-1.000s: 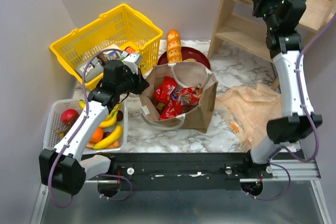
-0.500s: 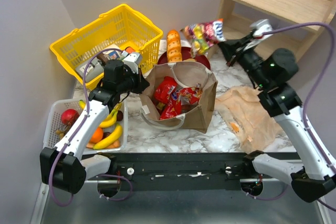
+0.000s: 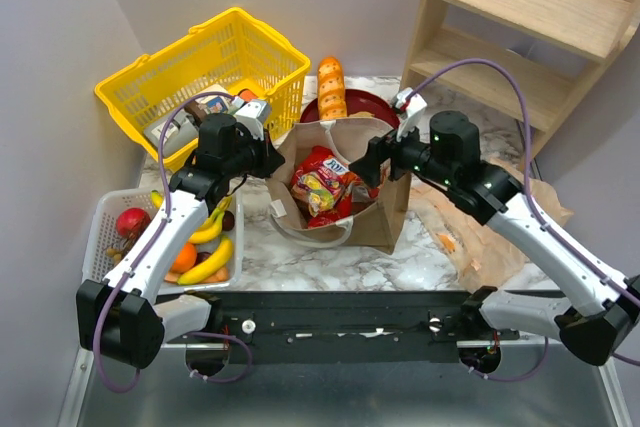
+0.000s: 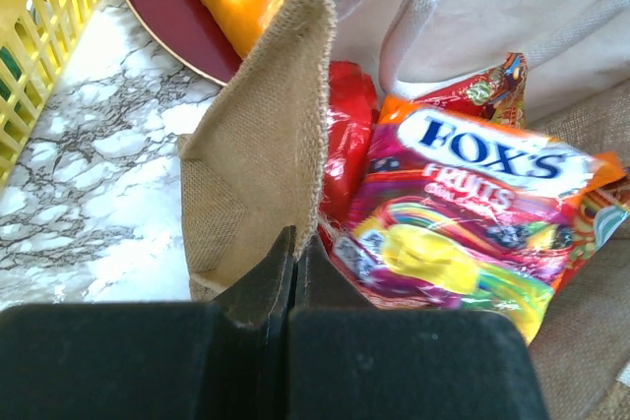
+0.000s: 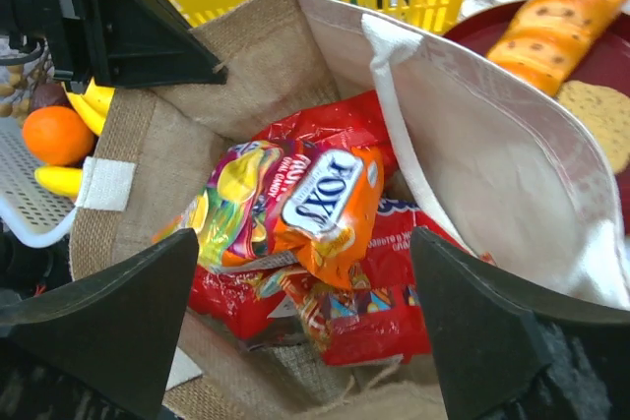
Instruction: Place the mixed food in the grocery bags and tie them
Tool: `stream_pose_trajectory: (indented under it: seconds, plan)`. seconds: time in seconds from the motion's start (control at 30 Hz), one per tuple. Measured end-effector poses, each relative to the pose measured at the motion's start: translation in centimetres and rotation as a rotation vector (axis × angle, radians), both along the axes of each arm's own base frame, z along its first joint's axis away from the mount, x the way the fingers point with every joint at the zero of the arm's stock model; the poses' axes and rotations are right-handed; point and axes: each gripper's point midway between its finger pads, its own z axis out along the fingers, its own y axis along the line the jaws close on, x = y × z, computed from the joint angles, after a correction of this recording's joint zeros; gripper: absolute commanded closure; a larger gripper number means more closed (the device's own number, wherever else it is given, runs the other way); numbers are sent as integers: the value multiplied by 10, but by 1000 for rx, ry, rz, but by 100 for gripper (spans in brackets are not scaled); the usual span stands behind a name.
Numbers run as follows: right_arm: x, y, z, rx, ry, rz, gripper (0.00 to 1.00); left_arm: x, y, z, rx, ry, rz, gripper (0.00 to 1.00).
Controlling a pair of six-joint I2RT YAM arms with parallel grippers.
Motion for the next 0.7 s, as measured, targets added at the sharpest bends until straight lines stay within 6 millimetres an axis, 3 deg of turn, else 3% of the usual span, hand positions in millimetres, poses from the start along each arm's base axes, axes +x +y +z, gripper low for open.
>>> stream_pose_trajectory:
  seconds: [0.1,0.27,0.33,0.43,0.63,0.67,0.7]
  plan:
    - [-10,-14,15,10,7,-41,0,0,0,0,1,0,1,100]
    - [-12,-53,68,42,7,-243,0,0,0,0,3,-1,3,100]
    - [-14,-64,71,43,37,-305,1,1,1,0,7,-3,7,100]
    - [-18,-70,48,31,136,-359,3,2,2,-1,11,-5,12,100]
    - [-29,-60,-42,-18,402,-399,7,1,2,0,10,-7,13,100]
    - [-30,-59,-56,-29,440,-406,12,1,2,0,10,-7,13,100]
    - [-31,-57,-68,-34,470,-411,34,1,2,0,10,-7,13,100]
